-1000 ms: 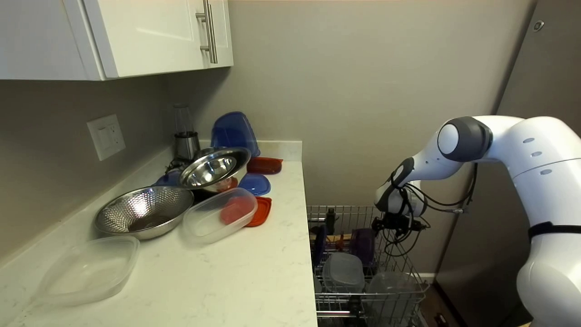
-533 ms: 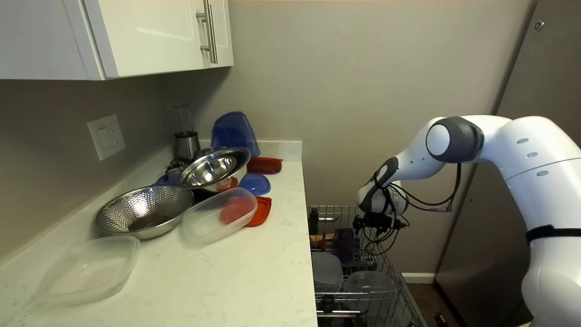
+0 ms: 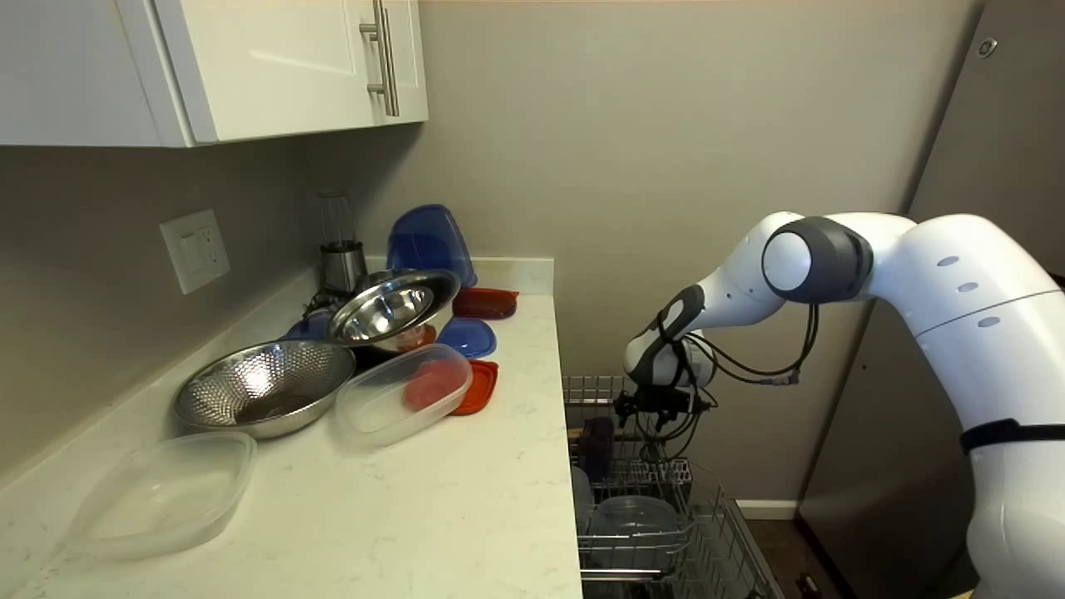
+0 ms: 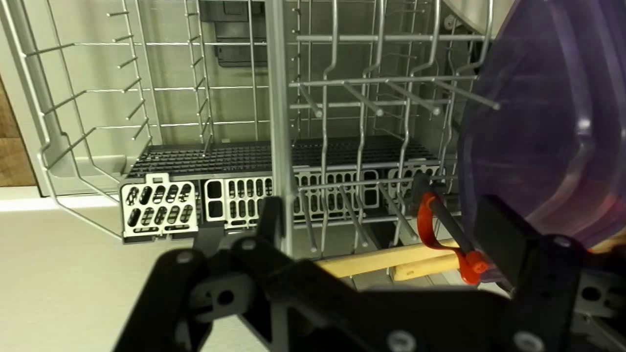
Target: Push in the rack of the dishwasher
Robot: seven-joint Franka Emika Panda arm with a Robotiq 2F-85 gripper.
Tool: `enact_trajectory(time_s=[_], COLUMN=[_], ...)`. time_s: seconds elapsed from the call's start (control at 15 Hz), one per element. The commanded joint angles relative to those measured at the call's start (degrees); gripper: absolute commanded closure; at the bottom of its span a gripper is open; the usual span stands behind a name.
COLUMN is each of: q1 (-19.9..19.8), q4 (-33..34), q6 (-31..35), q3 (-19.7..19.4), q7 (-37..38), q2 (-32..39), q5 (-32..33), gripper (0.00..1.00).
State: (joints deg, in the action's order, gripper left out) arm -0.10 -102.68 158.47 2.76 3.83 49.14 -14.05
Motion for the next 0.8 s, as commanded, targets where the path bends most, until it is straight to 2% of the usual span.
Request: enact_trajectory(time_s=[0.0, 0.4, 0.73], q1=[2.2, 6.1, 8.1], q4=[2.8, 10.6, 10.0], q6=[-3.3, -6.7, -6.8], q3=[0.8, 1.7, -3.0], q7=[2.3, 2.3, 5.2], q2=[0.2, 5.0, 4.6], q5=[1.4, 2.0, 4.3], gripper=[0.00, 0.00, 0.00])
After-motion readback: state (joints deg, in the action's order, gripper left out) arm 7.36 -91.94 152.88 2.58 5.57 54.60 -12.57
